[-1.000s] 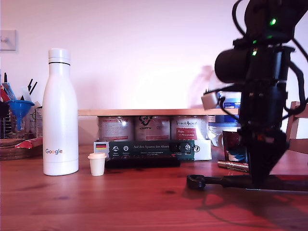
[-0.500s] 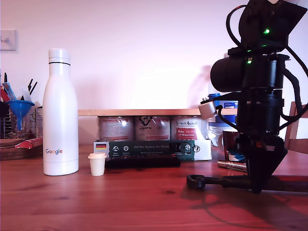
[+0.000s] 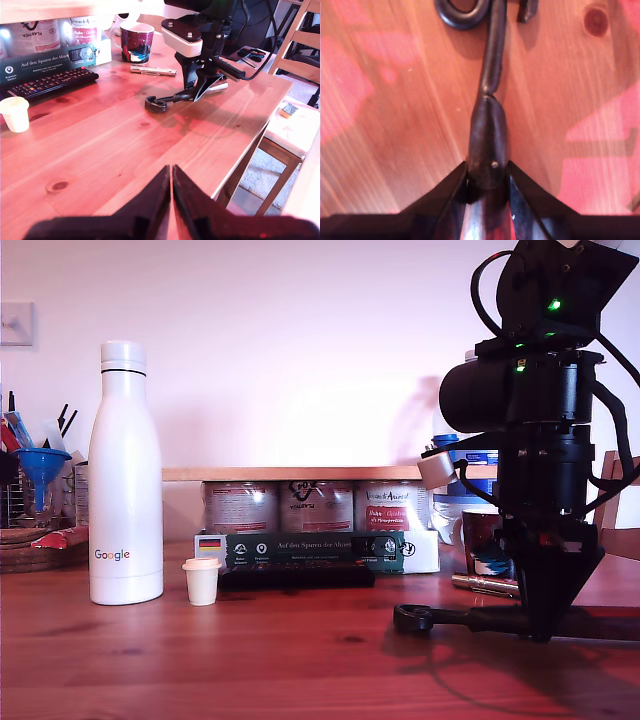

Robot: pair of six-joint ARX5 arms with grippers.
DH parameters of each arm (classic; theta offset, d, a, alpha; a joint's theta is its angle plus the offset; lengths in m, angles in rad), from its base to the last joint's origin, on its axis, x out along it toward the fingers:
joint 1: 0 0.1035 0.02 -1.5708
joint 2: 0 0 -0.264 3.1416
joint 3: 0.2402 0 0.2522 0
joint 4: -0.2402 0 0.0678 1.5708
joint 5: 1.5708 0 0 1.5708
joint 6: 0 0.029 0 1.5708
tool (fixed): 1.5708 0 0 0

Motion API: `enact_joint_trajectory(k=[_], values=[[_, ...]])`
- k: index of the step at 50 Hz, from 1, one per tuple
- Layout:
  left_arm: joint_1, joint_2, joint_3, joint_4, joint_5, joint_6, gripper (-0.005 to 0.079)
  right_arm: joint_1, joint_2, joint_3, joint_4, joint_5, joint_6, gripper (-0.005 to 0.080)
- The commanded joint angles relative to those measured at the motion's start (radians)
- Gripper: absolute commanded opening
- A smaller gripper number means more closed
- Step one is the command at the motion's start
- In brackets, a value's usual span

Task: Pick up the bottle opener and place it on the shelf at the back

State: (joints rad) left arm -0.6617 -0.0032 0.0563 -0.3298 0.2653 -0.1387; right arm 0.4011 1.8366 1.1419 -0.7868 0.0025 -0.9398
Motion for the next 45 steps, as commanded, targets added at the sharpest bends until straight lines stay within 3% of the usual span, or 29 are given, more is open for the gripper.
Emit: enact_joint_trajectory(k=[1, 45], values=[[-0.003, -0.009, -0.014, -0.007, -0.006, 0.006, -0.0024, 0.004, 0.032, -0.012, -0.004, -0.003, 0.017, -0.0012], [-0.003, -0.009, -0.014, -0.006, -0.013, 0.008, -0.0024, 0.038, 0.032, 0.162, -0.109, -0.021, 0.051, -0.0012]])
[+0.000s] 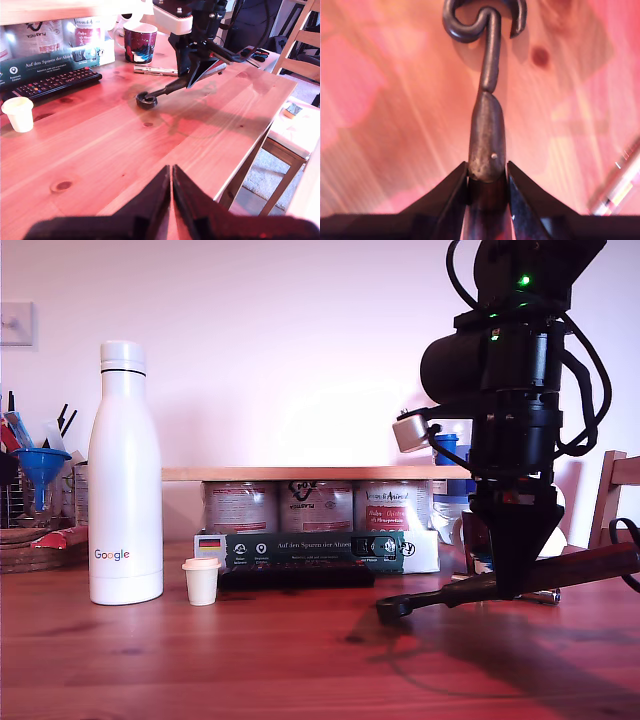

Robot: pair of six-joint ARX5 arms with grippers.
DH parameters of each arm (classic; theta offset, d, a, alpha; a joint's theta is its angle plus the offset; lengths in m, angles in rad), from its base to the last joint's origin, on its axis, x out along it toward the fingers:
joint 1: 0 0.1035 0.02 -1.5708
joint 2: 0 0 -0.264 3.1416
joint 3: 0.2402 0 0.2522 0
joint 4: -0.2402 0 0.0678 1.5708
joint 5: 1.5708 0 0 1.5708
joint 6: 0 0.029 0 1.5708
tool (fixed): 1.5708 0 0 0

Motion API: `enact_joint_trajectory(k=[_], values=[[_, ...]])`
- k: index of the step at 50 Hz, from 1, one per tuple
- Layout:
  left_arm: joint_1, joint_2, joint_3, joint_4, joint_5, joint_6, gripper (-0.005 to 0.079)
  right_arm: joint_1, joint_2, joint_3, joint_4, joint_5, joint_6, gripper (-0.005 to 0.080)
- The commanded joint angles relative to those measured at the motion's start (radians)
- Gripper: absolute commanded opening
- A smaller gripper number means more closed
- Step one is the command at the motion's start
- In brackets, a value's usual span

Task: Pick up the bottle opener and place it on the shelf at the back

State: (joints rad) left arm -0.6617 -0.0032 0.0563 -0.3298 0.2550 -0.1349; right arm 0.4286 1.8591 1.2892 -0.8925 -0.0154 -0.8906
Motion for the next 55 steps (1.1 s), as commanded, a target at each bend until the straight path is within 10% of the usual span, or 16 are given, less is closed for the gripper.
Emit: enact_joint_trajectory(k=[1, 55], values=[[-0.003, -0.009, -0.014, -0.006, -0.002, 0.004, -0.0024, 0.01, 0.01, 0.015, -0.003, -0.004, 0.002, -0.0012], [-0.003, -0.009, -0.014, -0.006, -0.001, 0.004, -0.0024, 0.047, 0.081, 0.014, -0.005, 0.008, 0.035, -0.0005]])
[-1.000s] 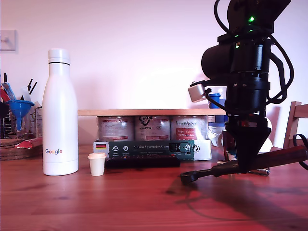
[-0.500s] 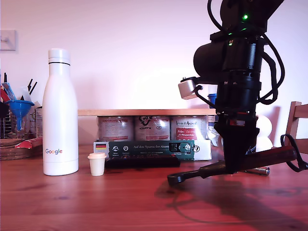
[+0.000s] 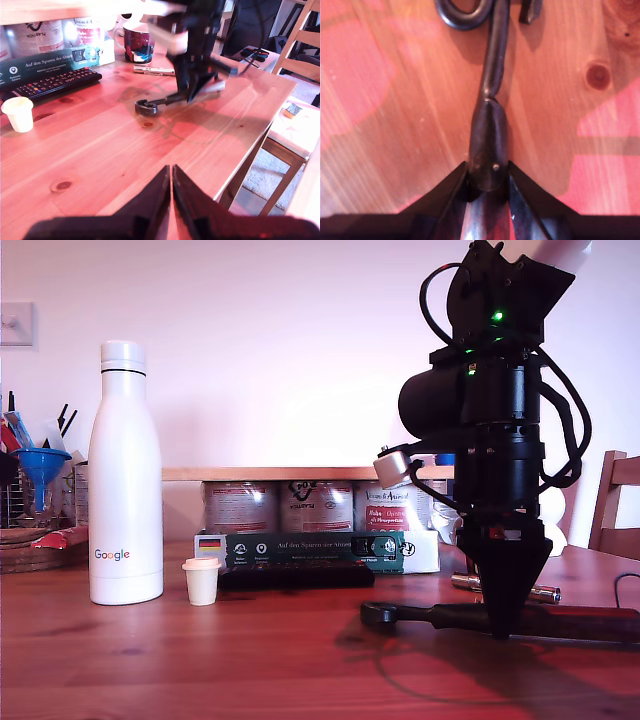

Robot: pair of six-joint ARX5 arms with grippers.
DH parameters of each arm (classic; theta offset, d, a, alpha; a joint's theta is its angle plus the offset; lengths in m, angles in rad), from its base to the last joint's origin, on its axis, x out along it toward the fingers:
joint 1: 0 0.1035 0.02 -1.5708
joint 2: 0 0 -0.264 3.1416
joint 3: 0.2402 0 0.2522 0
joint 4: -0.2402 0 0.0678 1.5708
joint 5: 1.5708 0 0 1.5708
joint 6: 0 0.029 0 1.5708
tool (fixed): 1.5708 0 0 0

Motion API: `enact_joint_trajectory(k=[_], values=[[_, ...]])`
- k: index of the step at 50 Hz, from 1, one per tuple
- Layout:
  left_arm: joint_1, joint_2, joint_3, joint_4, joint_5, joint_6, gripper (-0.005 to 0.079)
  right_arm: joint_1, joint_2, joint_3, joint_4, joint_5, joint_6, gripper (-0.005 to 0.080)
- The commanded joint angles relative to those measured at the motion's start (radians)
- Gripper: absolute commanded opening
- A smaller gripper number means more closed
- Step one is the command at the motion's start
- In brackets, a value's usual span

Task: Pick up the bottle opener and place it on the shelf at the back

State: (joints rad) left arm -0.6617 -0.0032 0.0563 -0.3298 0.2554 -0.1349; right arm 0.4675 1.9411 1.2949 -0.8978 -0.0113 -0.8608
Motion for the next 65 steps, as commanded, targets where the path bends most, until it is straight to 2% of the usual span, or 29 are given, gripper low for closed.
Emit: enact_joint_trajectory(k=[1, 10, 18, 26, 48, 57, 60, 65], values=[[-0.003, -0.009, -0.014, -0.006, -0.001, 0.004, -0.0024, 0.008, -0.001, 0.009, 0.0, 0.003, 0.005, 0.0007], [-0.003, -0.009, -0.014, -0.006, -0.001, 0.004, -0.0024, 0.017, -0.001, 0.009, 0.016, 0.003, 0.021, 0.0201], [-0.003, -0.009, -0.014, -0.006, -0.002, 0.005, -0.0024, 0.024, -0.001, 0.009, 0.022, 0.0, 0.028, 0.0223], [-0.003, -0.009, -0.014, -0.006, -0.002, 0.005, -0.0024, 0.035, -0.001, 0.009, 0.033, -0.004, 0.029, 0.0302], [-0.003, -0.009, -0.013, -0.007, 0.003, 0.004, -0.0024, 0.047, 0.005, 0.009, 0.053, -0.01, 0.055, 0.0296], [-0.003, -0.009, -0.013, -0.007, 0.013, 0.004, -0.0024, 0.043, 0.047, 0.009, 0.044, -0.009, 0.077, 0.0256], [-0.003, -0.009, -0.013, -0.007, 0.013, 0.004, -0.0024, 0.047, 0.057, 0.009, 0.049, -0.01, 0.077, 0.0229], [-0.003, -0.009, -0.013, -0.007, 0.014, 0.004, -0.0024, 0.05, 0.058, 0.009, 0.055, -0.011, 0.076, 0.0112]])
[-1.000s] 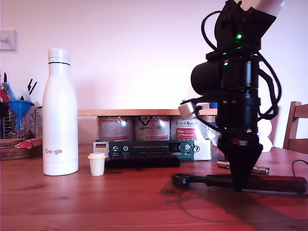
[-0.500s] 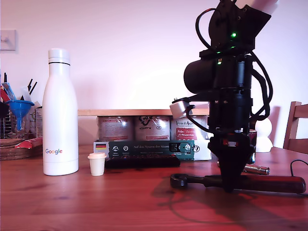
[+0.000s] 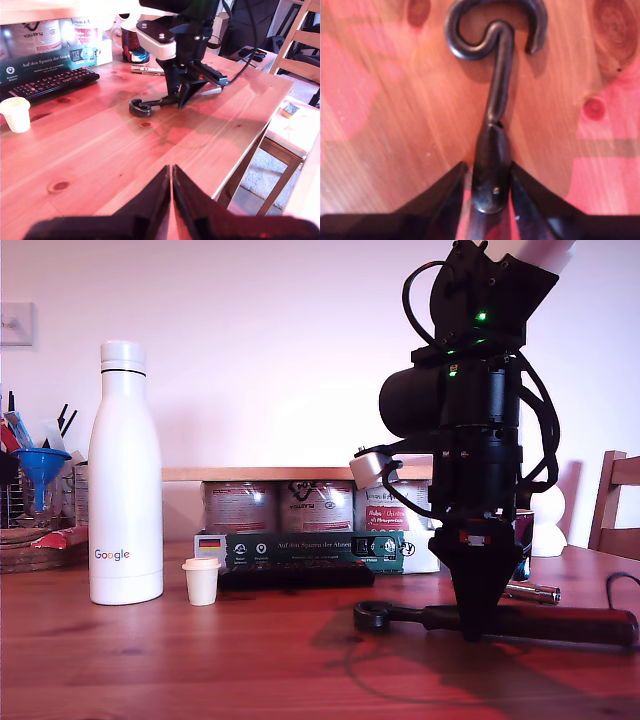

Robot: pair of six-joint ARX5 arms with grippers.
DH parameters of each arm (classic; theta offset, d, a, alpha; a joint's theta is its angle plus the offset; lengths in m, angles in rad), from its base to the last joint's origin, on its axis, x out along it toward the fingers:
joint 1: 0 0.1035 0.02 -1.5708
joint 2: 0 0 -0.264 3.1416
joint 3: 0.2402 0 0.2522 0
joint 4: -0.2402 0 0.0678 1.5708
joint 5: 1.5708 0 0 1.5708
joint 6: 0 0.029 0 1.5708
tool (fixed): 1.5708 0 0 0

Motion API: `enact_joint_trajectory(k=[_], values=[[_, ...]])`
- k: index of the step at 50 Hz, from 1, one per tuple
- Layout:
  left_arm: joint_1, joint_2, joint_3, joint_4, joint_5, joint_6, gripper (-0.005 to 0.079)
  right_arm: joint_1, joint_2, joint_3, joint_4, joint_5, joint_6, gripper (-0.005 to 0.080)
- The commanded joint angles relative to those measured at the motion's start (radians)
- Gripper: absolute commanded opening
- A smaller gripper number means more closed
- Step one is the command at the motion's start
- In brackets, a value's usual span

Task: Pick up the bottle opener and place it on the shelf at the back

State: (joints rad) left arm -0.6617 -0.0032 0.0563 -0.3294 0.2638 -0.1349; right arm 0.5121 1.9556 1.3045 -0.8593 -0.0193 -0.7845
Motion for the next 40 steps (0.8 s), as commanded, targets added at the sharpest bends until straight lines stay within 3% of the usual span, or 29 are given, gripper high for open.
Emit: enact_joint_trajectory(k=[1, 6, 40], values=[[-0.003, -0.009, -0.013, -0.008, 0.005, 0.004, -0.0024, 0.005, 0.043, -0.001, 0.018, -0.002, 0.0, 0.0088], [-0.003, -0.009, -0.013, -0.008, 0.005, 0.004, -0.0024, 0.005, 0.043, -0.001, 0.018, -0.002, 0.0, -0.0018], [-0.003, -0.009, -0.013, -0.008, 0.004, 0.005, -0.0024, 0.007, 0.033, 0.106, -0.031, -0.007, 0.003, -0.0013]])
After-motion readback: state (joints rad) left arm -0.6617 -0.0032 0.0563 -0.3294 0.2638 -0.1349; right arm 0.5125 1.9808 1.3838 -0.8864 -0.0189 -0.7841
